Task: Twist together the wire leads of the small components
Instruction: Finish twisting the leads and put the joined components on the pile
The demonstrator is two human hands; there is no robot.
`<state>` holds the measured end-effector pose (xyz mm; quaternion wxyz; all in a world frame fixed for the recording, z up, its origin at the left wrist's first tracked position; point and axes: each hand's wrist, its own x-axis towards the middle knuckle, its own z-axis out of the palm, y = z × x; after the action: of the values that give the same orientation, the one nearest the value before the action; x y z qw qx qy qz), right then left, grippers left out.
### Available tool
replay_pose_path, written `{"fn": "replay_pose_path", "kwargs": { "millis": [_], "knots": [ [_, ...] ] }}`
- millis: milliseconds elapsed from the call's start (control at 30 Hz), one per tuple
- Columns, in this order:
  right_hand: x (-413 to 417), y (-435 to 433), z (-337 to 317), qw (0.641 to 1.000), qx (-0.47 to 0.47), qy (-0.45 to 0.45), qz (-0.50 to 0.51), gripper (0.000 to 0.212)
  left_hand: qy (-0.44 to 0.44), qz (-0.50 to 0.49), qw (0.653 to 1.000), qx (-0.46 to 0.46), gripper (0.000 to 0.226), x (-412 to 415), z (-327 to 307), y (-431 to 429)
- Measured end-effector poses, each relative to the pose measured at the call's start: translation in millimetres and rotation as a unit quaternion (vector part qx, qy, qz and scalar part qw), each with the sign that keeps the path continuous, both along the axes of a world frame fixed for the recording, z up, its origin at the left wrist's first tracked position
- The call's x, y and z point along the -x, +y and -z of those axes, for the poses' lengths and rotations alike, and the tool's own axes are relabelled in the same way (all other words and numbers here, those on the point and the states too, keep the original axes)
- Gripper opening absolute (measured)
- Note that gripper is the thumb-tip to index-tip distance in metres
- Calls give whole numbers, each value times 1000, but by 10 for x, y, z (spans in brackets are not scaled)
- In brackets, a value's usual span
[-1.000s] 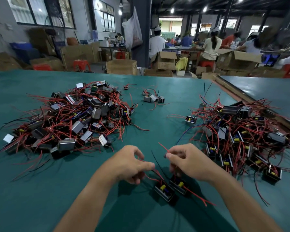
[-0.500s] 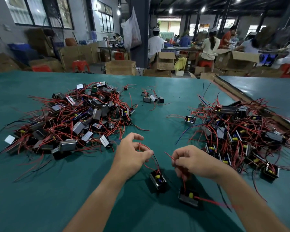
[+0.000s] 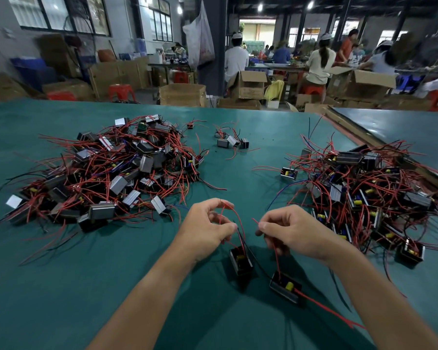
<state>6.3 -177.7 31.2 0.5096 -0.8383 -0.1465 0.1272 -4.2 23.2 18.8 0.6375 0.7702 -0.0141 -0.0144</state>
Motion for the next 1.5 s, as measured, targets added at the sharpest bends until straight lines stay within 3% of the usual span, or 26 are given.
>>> {"fn": "replay_pose_path", "kwargs": {
  "millis": [167,300,433,567,800,1067,1200,1500],
  "knots": [
    [-39,-20,9,998,-15,-12,67,17,49,18,999,10,38,29,-2,-41],
    [-82,-42,22,973,38,-158,164,12,50,10,997,55,32,24,-24,-71],
    [-23,14,4,981,-26,-169,92,18,37,12,995,88,21,9,-26,-78],
    [30,75,66,983,52,-176,19,16,23,13,995,93,16,13,-12,-82],
    [24,90,89,985,73,-155,10,8,15,15,997,80,24,28,-22,-69],
    [50,118,16,994,-5,-110,-6,15,-10,-2,999,50,24,18,4,-114],
    [60,135,31,991,32,-130,-8,23,3,5,998,57,27,39,-17,-117],
    [36,124,96,988,42,-152,-3,14,16,-4,998,59,15,51,-38,-116]
  ]
}}
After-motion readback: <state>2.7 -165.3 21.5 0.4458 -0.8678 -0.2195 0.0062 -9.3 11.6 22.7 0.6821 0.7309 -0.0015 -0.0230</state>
